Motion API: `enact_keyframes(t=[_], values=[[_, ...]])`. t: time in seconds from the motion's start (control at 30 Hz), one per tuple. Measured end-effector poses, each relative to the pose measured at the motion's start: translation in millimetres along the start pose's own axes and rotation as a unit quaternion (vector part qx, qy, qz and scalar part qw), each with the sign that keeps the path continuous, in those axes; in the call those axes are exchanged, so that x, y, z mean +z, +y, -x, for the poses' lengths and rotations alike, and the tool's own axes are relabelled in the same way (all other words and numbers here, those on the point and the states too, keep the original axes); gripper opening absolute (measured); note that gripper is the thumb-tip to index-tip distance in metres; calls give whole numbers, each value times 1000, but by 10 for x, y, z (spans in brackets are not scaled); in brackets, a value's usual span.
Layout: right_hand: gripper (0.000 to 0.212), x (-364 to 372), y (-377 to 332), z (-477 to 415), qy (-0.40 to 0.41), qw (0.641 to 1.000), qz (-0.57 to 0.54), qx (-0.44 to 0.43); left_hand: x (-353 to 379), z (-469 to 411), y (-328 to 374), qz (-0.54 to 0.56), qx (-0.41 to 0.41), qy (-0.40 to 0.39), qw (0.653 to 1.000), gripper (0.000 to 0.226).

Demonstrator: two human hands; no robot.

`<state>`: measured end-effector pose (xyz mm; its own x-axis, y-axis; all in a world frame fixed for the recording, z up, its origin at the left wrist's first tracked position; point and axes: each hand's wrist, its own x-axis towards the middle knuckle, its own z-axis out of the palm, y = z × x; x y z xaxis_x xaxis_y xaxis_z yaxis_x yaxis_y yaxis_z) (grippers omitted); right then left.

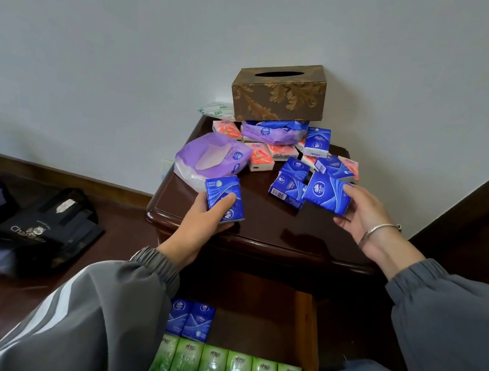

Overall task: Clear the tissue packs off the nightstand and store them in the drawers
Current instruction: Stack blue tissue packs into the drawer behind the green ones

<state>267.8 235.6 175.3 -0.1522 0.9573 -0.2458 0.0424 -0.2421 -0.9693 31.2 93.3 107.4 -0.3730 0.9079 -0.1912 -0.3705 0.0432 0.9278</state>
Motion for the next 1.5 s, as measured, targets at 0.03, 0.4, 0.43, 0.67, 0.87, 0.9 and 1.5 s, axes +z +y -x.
enact_keyframes(t=[0.03,0.4,0.43,0.67,0.87,0.9,1.5], values=[[6,-8,0,6,-4,1000,-3,8,2,5,0,4,1,0,1000,48],[17,482,-29,-131,62,990,110,-55,-1,15,-12,2,9,-1,1000,46],[21,536,-9,-171,68,985,148,-63,0,17,-8,2,9,-2,1000,47],[38,589,-81,-261,123,838,512,-144,-16,14,-42,0,16,-2,1000,47],[25,669,-113,-198,-17,699,654,-287,-28,3,-53,0,18,-7,1000,48],[24,674,-138,-194,-29,705,651,-279,-28,5,-54,1,18,-7,1000,48],[89,815,-174,-120,1,686,712,-153,-20,65,-31,3,25,8,1000,42]])
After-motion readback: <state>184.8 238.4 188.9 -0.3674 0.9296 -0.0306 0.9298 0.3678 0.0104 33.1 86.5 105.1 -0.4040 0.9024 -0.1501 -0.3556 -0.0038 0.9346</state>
